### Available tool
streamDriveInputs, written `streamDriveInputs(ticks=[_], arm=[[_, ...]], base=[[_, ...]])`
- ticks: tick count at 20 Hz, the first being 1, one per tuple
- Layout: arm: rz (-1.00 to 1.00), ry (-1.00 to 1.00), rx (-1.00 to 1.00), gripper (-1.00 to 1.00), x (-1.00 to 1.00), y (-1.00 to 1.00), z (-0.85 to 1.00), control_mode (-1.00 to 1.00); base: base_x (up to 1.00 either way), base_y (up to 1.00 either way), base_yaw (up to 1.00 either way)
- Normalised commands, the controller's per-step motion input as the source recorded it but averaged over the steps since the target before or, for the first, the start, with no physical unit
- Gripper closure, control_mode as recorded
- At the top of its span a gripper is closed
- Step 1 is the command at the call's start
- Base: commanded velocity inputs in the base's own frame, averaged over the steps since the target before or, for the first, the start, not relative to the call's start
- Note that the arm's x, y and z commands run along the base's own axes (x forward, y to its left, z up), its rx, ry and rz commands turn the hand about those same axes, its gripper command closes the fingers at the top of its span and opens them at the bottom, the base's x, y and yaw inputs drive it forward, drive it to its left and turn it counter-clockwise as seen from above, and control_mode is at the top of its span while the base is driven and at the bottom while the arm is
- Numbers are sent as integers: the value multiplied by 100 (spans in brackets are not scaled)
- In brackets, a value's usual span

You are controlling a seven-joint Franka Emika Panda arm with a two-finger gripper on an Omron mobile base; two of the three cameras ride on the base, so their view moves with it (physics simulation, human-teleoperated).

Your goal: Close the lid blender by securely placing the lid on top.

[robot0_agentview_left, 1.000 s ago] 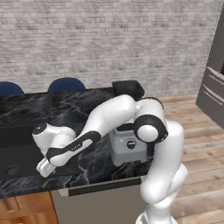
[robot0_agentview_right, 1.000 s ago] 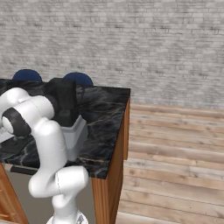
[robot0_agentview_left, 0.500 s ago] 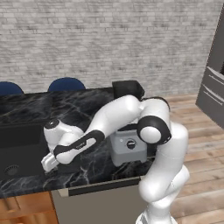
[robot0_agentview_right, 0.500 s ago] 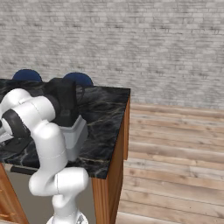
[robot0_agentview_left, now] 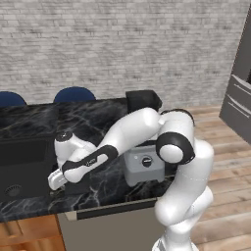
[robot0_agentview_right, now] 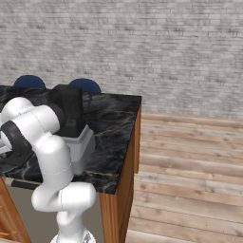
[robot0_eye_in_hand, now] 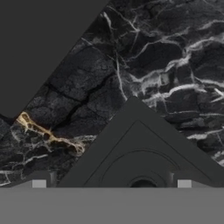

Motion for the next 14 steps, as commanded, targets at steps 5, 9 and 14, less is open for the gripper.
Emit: streamDriveInputs(ticks=[5,9,14], arm=[[-10,2,-1,-100,1,-12,0,-100],[-7,3,0,-100,2,-1,0,-100],[-5,0,0,-100,0,-4,-1,-100]], base=[[0,0,0],[0,0,0],[0,0,0]])
